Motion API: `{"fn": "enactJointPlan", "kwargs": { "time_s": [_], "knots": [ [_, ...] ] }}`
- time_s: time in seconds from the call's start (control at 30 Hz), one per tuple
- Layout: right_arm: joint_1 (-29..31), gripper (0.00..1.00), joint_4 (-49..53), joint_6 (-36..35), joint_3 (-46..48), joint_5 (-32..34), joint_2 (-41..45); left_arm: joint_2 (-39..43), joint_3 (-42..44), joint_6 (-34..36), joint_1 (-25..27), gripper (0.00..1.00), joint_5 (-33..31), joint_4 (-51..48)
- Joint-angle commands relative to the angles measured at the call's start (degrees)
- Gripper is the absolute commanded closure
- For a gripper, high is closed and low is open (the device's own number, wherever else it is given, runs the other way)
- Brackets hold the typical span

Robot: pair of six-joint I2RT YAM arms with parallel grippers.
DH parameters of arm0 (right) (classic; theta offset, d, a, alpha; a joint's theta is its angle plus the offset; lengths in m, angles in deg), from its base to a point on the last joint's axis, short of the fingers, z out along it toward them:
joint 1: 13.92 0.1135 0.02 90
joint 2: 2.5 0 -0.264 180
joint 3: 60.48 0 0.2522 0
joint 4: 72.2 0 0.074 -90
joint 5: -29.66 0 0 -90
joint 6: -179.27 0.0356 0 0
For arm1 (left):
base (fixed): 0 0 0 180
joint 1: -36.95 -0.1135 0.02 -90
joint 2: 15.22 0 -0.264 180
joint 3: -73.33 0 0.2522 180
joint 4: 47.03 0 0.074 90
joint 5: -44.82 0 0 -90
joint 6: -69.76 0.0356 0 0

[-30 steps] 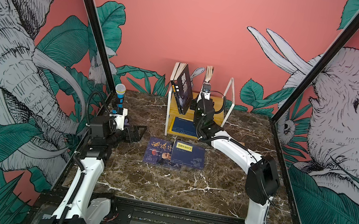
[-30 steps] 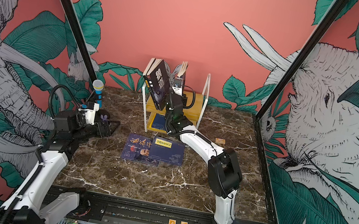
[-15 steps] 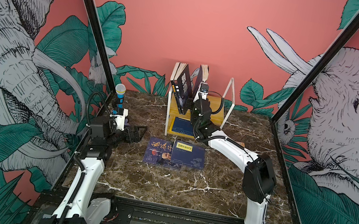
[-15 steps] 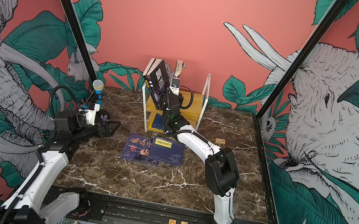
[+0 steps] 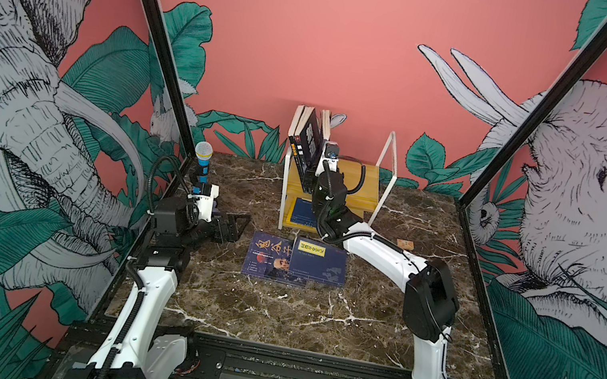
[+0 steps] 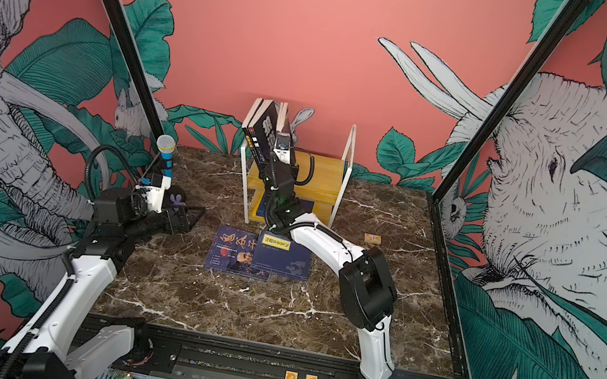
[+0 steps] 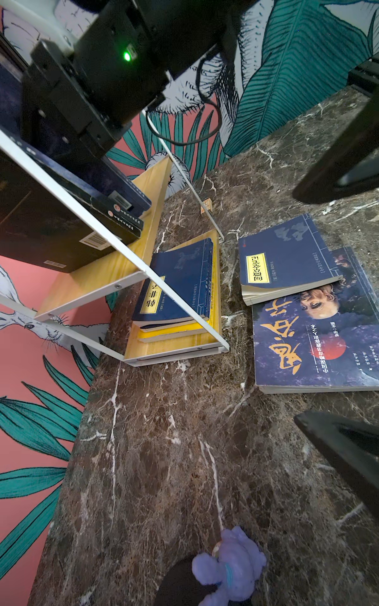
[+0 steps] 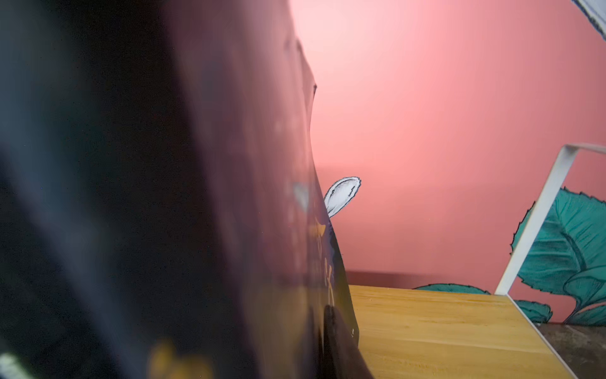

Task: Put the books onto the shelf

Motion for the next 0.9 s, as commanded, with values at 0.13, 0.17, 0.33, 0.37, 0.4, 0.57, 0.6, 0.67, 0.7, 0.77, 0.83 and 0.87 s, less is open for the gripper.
{"fn": "enactJointPlan", "kwargs": {
  "time_s": [0.13,0.17,0.33,0.37,0.4,0.57,0.6,0.67,0.7,0.77,0.83,0.87],
  "knots": [
    [1.0,0.63,-3.4,-1.2,1.8,0.5,2.0,0.4,0.4,1.3,0.5,0.01,1.0,0.9],
    [0.9,0.62,-3.6,-1.5,2.1,0.5,2.3,0.5,0.5,1.3,0.5,0.01,1.0,1.2],
    [1.2,0.60,-4.6,-0.2,5.0,1.1,4.2,0.5,0.5,1.4,0.7,0.01,1.2,0.7],
    [1.3,0.58,-4.4,-0.3,5.2,0.6,4.6,0.4,0.3,1.4,0.5,0.01,1.0,0.6],
    [1.5,0.57,-4.4,-0.8,5.7,0.0,5.0,0.5,0.3,1.4,0.5,0.01,0.9,0.6],
    [2.5,0.50,-5.1,-2.0,10.1,0.4,8.3,0.5,0.4,1.6,0.5,0.00,1.1,0.5],
    [2.6,0.47,-5.4,-1.8,11.7,0.2,9.3,0.5,0.1,1.6,0.6,0.01,0.9,0.3],
    [3.0,0.43,-6.0,-1.9,14.5,-0.2,11.2,0.5,0.2,1.6,0.5,0.00,0.9,0.5],
    [3.2,0.42,-6.7,-2.0,16.6,-0.3,12.2,0.5,0.5,1.6,0.6,0.01,1.1,0.7],
    [3.6,0.40,-7.5,-1.9,20.3,0.0,14.5,0.5,0.6,1.5,0.5,0.01,1.5,0.8],
    [3.9,0.40,-7.3,-1.3,24.4,0.4,17.1,0.2,0.2,1.5,0.5,0.01,1.4,0.4],
    [3.9,0.40,-7.2,-1.2,26.6,0.2,18.5,0.0,0.0,1.5,0.4,0.01,1.2,0.3]
  ]
}}
